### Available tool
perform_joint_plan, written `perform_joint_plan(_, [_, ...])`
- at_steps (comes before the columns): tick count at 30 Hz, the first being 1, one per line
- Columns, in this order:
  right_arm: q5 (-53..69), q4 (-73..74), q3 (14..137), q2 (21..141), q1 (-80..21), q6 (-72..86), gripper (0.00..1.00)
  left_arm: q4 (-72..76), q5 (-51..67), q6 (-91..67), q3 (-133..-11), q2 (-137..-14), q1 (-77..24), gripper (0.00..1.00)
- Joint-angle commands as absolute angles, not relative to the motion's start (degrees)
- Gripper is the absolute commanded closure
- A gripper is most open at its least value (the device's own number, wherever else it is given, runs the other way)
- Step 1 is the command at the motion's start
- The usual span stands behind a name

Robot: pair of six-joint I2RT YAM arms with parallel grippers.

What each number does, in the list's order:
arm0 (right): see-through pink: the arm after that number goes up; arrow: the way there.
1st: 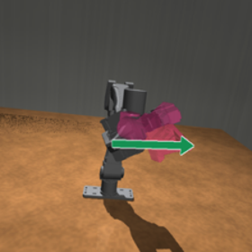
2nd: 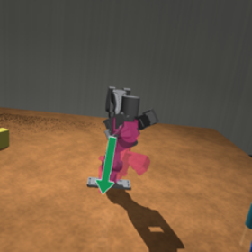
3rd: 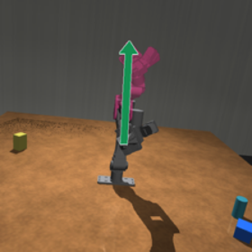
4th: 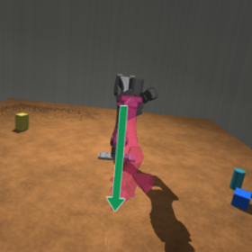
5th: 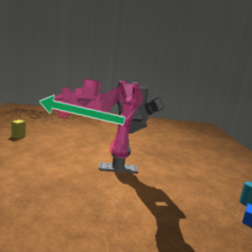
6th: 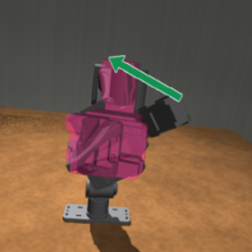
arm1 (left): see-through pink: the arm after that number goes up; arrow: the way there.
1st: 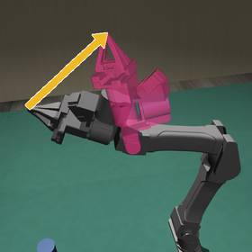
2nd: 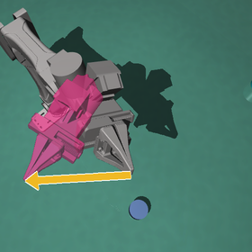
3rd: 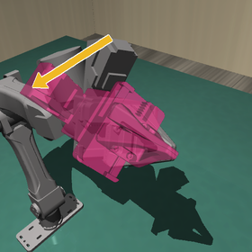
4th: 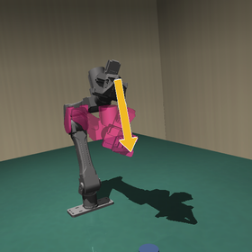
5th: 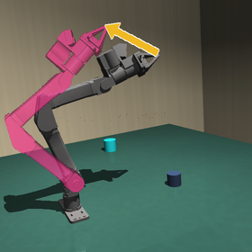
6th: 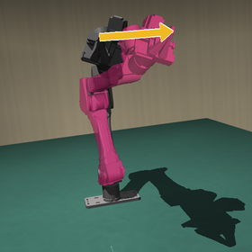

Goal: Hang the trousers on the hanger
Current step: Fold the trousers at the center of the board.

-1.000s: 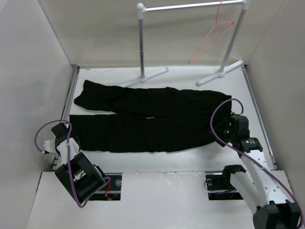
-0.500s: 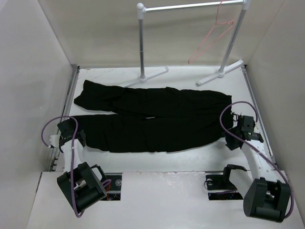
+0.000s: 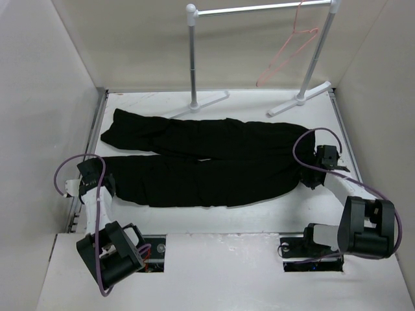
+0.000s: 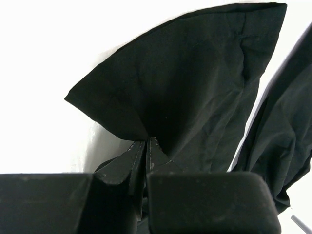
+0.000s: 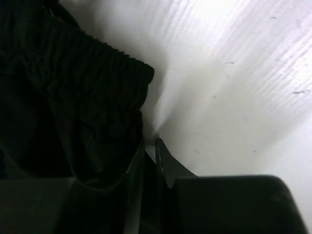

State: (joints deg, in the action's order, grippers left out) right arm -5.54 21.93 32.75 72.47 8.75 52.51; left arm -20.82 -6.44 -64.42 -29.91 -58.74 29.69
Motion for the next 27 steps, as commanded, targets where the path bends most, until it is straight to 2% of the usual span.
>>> perform_joint_plan(1, [-6.06, 21.6, 33.67, 70.07, 6.65, 53.09, 0.8, -23.02, -8.79, -65.21, -33.05, -56.96, 29.23, 1.0])
perform_joint_plan(2, [-6.85, 23.45, 33.05, 67.18, 5.85, 53.35, 0.79, -23.11, -8.96, -65.13, -32.96, -56.69, 29.14, 1.0])
perform_joint_plan(5, [-9.57, 28.37, 30.77, 56.81, 4.97, 53.79, 0.6, -23.2, -8.35, -64.95, -31.82, -56.34, 29.31, 1.0])
perform_joint_plan(6, [-9.67, 29.52, 30.15, 53.73, 4.88, 53.62, 0.57, -23.29, -7.91, -64.95, -31.47, -56.25, 29.66, 1.0])
perform_joint_plan(9, [-9.06, 31.2, 29.53, 49.84, 5.05, 52.82, 0.54, -23.29, -7.47, -64.6, -30.85, -56.07, 29.93, 1.0])
perform_joint_plan(18, [-8.61, 24.79, 30.85, 60.82, 6.37, 52.47, 0.53, -23.38, -7.91, -64.34, -33.66, -57.92, 29.31, 1.0])
perform_joint_plan(22, [-8.79, 22.07, 29.53, 63.88, 6.64, 52.21, 0.46, -23.56, -7.91, -64.25, -34.72, -58.18, 29.05, 1.0])
perform_joint_plan(24, [-8.44, 19.53, 29.79, 68.18, 6.64, 52.12, 0.47, -23.38, -7.91, -64.25, -34.98, -58.71, 28.7, 1.0])
perform_joint_plan(25, [-8.35, 18.38, 30.23, 70.2, 6.64, 52.12, 0.5, -23.38, -7.91, -64.25, -35.15, -58.8, 28.52, 1.0])
perform_joint_plan(27, [-7.13, 16.88, 31.2, 73.72, 6.72, 52.12, 0.69, -23.64, -8.0, -64.25, -35.94, -58.89, 28.08, 1.0])
